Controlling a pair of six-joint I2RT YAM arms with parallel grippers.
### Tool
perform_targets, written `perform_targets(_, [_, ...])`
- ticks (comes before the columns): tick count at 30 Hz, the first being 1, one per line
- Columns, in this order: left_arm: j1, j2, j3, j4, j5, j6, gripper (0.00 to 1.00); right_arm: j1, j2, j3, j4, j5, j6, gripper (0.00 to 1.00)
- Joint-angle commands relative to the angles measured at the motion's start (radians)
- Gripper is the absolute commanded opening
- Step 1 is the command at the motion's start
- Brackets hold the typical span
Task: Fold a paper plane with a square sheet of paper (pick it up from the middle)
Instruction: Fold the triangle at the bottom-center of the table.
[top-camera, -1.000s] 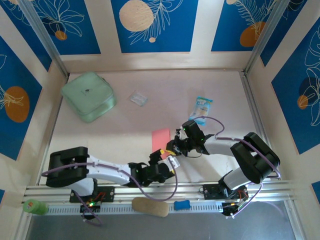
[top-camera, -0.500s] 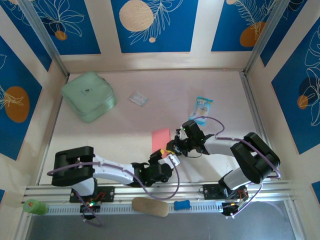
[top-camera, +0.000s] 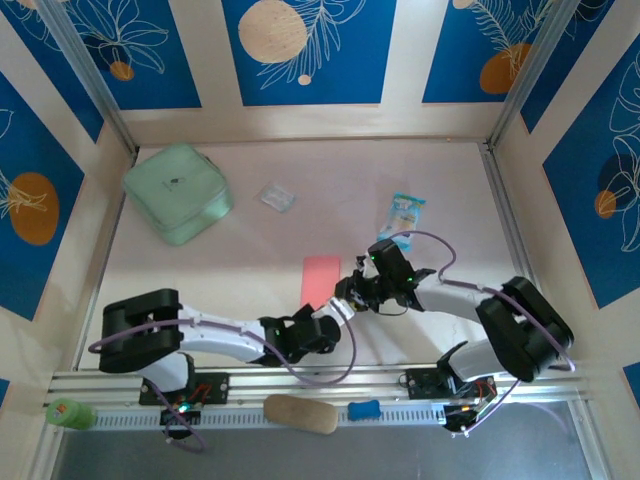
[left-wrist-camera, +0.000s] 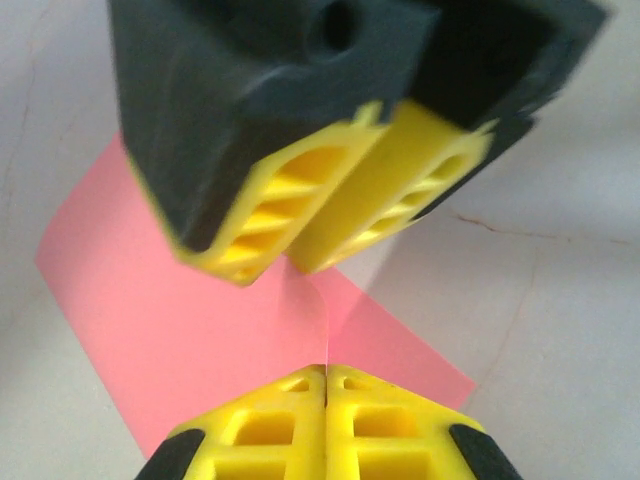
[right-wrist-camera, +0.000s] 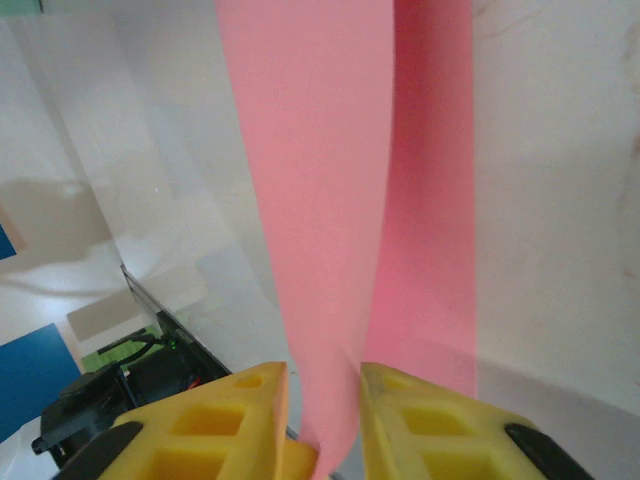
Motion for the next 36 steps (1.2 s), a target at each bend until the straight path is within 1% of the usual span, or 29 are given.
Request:
perform_targets(1, [0.055,-0.071,-0.005,0.002,0.172,-0.102,0.00,-0.018,-0.097,-0.014,-0.152,0.099,-0.015,0.33])
perform_targets(3, [0.104,-0.100,-0.035,0.057,0.295,-0.141,0.00,-0.035,-0.164,-0.032,-0.189,0.123,-0.017,0.36])
perform_targets(5, [0.166,-0.120,-0.066,0.116,0.442,-0.196,0.00,-0.059,-0.230,-0.053,-0.222,0.133,-0.017,0.38])
perform_targets(7, [0.216,-0.124,-0.083,0.159,0.541,-0.244,0.00,-0.081,-0.288,-0.071,-0.251,0.133,-0.019,0.39])
perform_targets(9, [0.249,-0.119,-0.090,0.187,0.600,-0.276,0.00,-0.102,-0.342,-0.088,-0.275,0.126,-0.023,0.40])
perform_targets(11, [0.264,-0.110,-0.090,0.209,0.637,-0.296,0.00,-0.112,-0.382,-0.105,-0.281,0.118,-0.023,0.39])
perform_targets(15, [0.283,-0.077,-0.092,0.266,0.684,-0.341,0.00,-0.112,-0.433,-0.143,-0.262,0.106,-0.011,0.38])
perform_targets(20, [0.294,-0.030,-0.085,0.331,0.717,-0.394,0.00,-0.080,-0.444,-0.165,-0.219,0.090,-0.013,0.31])
perform_targets(25, [0.299,-0.015,-0.083,0.334,0.691,-0.412,0.00,-0.057,-0.405,-0.168,-0.170,0.064,-0.004,0.24])
perform_targets(31, [0.305,-0.026,-0.094,0.322,0.671,-0.414,0.00,-0.020,-0.321,-0.147,-0.120,0.043,0.004,0.13])
perform_targets(36, [0.309,-0.025,-0.085,0.284,0.679,-0.406,0.00,0.009,-0.262,-0.130,-0.068,0.036,0.016,0.10])
